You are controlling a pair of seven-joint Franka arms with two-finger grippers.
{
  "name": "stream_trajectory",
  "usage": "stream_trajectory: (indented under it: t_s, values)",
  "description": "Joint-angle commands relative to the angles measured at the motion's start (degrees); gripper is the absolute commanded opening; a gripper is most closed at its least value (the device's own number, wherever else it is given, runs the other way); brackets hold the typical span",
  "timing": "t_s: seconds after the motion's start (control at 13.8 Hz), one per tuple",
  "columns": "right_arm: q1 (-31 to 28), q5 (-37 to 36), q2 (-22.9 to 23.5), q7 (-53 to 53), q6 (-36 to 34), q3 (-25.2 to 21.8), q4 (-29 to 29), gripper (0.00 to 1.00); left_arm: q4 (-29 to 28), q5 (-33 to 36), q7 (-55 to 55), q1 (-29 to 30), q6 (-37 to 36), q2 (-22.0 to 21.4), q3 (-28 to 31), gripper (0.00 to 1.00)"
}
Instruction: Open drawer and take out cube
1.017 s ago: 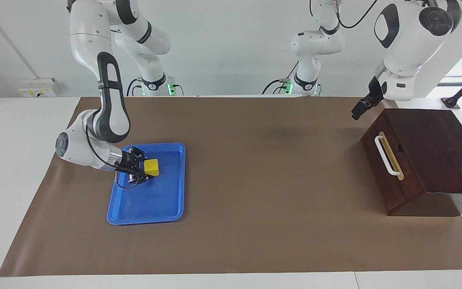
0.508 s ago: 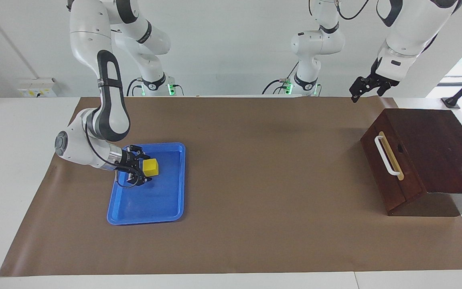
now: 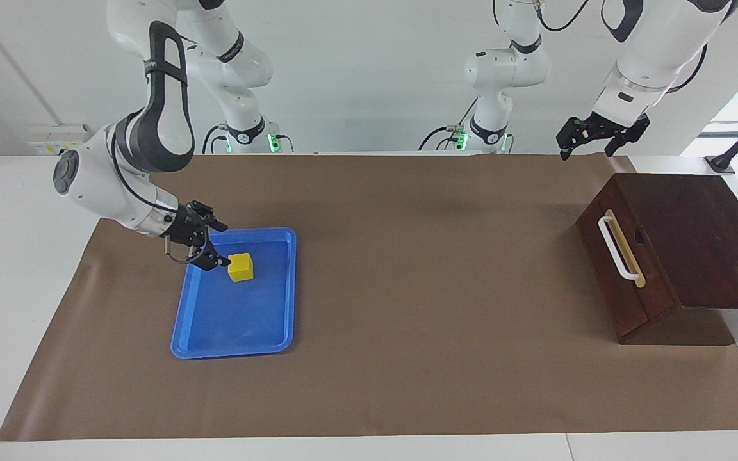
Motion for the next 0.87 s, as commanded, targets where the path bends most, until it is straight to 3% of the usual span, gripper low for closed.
stream_trajectory:
  t_s: [0.0,0.44,0.58,0.8]
  values:
    - [-0.1,-3.2,-1.4,-1.2,-3.6,0.6,3.3,1.00,3.1,-1.5,4.3,0.2,-1.4,0.8,0.8,1.00]
    - [2.8,-10.2,-8.1,-19.5,-9.2,0.6,5.1,1.00,5.9,-1.5,6.3,0.2,-4.9,2.4,1.0,1.00]
    - [2.8,-11.3,-10.2,-23.7,-11.0,0.6,5.2,1.00,4.5,-1.5,6.4,0.2,-3.9,2.2,0.9,1.00]
    - [2.9,-14.9,-12.9,-37.7,-12.8,0.6,6.3,1.00,4.8,-3.0,6.3,0.4,-3.6,2.2,1.0,1.00]
